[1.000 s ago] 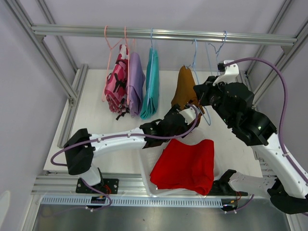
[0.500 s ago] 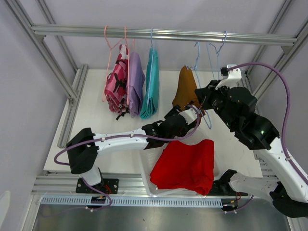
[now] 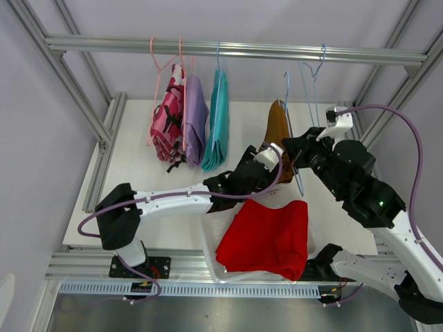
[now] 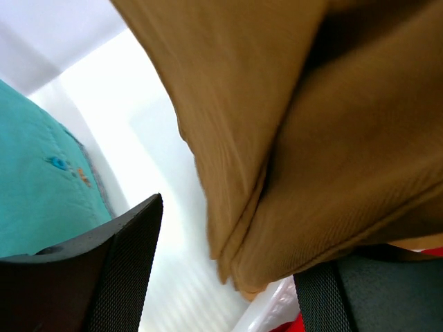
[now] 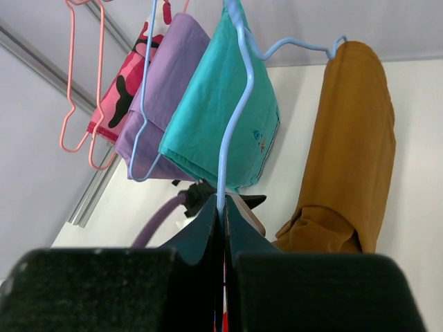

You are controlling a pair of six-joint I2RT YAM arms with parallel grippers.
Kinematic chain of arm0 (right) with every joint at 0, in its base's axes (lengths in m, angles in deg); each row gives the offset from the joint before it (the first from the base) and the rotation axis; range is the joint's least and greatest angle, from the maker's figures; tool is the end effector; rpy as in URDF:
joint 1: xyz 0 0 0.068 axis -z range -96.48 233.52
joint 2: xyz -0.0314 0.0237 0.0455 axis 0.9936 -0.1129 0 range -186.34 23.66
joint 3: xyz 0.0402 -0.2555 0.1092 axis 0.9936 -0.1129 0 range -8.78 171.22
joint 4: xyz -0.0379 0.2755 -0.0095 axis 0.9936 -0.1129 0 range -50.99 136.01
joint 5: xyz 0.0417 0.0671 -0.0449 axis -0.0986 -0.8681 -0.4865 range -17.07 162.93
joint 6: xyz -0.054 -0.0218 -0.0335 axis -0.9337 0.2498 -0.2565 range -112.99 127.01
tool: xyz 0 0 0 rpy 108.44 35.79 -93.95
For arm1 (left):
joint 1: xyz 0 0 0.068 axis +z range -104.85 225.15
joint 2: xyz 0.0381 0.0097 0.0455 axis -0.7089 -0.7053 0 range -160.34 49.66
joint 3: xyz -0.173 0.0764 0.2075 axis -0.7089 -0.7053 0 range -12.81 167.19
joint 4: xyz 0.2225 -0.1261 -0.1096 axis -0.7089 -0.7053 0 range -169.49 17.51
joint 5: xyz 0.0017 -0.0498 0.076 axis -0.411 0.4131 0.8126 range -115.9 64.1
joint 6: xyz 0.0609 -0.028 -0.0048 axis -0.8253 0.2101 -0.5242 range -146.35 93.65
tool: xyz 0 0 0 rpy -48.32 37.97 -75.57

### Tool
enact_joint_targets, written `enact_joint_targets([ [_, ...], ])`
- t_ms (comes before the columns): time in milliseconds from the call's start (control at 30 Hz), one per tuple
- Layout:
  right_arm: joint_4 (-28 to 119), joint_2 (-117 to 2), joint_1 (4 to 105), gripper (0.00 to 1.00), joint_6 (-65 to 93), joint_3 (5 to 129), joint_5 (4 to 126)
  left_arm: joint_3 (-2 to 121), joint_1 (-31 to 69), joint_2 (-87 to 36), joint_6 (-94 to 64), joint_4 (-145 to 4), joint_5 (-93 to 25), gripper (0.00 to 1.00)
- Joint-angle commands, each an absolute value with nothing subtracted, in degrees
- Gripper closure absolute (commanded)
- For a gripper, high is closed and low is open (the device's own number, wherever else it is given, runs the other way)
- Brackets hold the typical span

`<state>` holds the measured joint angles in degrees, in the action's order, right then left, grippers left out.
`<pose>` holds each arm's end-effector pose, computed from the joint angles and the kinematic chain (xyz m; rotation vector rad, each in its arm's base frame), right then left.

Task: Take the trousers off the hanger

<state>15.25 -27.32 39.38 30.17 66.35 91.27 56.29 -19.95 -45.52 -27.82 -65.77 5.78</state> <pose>0.1466 0.1187 0.4729 -0.0690 1.7162 0.6105 0.2023 -0.3690 0.2833 0.6956 1.7290 -0.2419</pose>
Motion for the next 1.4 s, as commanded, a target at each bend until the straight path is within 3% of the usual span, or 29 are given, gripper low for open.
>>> enact_joint_targets([
  [0,22.98,-24.86,38.78,1.00,32.59,65.93,88.57,59.34,-19.10,-44.29,-21.53,-59.66,5.04,0.27],
  [133,23.51,-24.59,38.87,1.00,33.64,64.43,87.61,60.31,-19.10,-45.00,-18.18,-58.61,3.46,0.28],
  [600,25.18,-24.15,38.78,1.00,34.78,62.23,86.73,63.47,-20.07,-49.12,-10.44,-54.30,-6.48,0.53],
  [800,26.23,-23.98,38.87,1.00,35.13,60.30,86.90,63.21,-19.98,-50.71,-9.65,-50.96,-11.75,0.58],
  [967,26.15,-23.98,38.87,1.00,35.75,59.42,86.64,64.09,-19.98,-51.59,-10.35,-50.78,-11.93,0.89],
  [1067,26.41,-23.01,38.87,1.00,36.10,57.84,87.16,64.62,-19.98,-51.15,-11.32,-51.31,-11.67,0.99],
  [1367,26.94,-18.79,38.87,1.00,36.37,50.29,92.43,65.14,-20.07,-43.70,-16.84,-54.20,-10.52,0.99],
])
